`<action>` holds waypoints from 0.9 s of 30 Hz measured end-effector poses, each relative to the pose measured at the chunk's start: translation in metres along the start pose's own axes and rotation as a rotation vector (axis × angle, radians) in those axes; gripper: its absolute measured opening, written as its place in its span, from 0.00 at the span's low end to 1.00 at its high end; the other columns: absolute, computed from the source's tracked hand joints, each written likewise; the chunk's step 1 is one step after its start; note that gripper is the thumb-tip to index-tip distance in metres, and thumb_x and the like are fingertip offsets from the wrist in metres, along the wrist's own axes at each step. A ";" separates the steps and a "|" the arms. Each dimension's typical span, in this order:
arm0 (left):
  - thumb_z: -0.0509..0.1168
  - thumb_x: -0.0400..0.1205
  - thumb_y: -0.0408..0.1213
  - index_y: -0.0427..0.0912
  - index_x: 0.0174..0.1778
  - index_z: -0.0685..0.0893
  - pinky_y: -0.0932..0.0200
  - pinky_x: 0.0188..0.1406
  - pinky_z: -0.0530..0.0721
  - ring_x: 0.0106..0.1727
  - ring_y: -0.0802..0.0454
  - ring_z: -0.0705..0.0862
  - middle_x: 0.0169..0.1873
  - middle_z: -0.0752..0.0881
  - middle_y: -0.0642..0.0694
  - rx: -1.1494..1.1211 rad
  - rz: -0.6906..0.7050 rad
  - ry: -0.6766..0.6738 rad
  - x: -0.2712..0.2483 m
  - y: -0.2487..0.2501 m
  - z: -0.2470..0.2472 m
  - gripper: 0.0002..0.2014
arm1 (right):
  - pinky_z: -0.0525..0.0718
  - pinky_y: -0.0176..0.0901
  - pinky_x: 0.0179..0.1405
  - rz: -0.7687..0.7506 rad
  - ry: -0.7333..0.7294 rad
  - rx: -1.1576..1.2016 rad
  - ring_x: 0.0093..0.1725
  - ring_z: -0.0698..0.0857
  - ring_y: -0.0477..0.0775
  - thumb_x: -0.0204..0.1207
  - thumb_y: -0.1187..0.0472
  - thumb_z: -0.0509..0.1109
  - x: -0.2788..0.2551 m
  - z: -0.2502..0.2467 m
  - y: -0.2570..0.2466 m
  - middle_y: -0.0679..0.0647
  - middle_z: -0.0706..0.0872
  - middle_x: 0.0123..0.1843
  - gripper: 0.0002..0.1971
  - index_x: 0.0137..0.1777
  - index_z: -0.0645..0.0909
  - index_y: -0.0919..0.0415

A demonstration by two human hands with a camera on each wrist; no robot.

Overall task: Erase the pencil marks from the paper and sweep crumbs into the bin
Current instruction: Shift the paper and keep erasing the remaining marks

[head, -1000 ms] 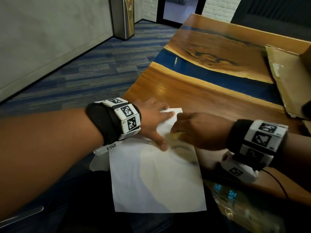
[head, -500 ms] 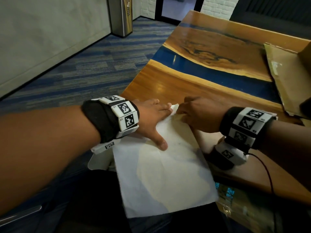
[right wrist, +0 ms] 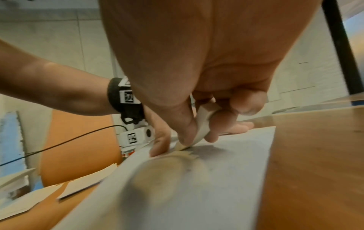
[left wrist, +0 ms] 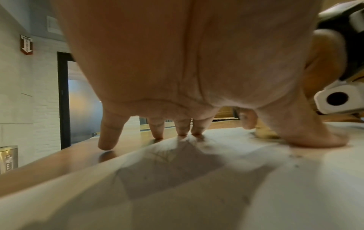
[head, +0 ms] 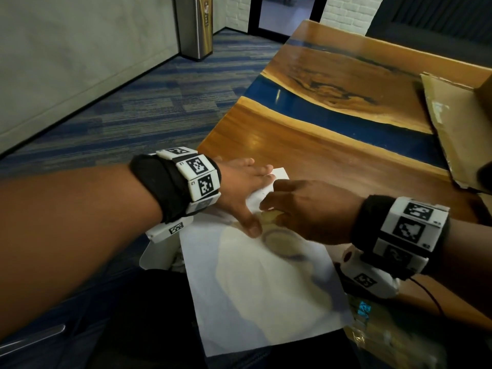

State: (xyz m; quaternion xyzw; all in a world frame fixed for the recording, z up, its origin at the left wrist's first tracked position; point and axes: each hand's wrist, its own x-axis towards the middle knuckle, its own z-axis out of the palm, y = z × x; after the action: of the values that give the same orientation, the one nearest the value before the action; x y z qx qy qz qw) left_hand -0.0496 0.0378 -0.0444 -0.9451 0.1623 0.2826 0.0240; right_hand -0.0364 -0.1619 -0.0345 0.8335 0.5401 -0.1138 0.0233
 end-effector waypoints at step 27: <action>0.72 0.68 0.72 0.55 0.89 0.40 0.42 0.83 0.47 0.88 0.41 0.38 0.88 0.37 0.54 0.002 0.039 0.015 -0.002 0.006 -0.005 0.63 | 0.83 0.46 0.41 0.039 0.093 -0.072 0.44 0.81 0.52 0.84 0.53 0.62 0.013 0.000 0.014 0.46 0.77 0.55 0.10 0.61 0.79 0.49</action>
State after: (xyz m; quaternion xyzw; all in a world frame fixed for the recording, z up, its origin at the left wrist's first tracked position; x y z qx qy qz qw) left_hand -0.0507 0.0322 -0.0388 -0.9439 0.1812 0.2756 0.0181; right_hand -0.0189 -0.1554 -0.0384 0.8470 0.5279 -0.0548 0.0302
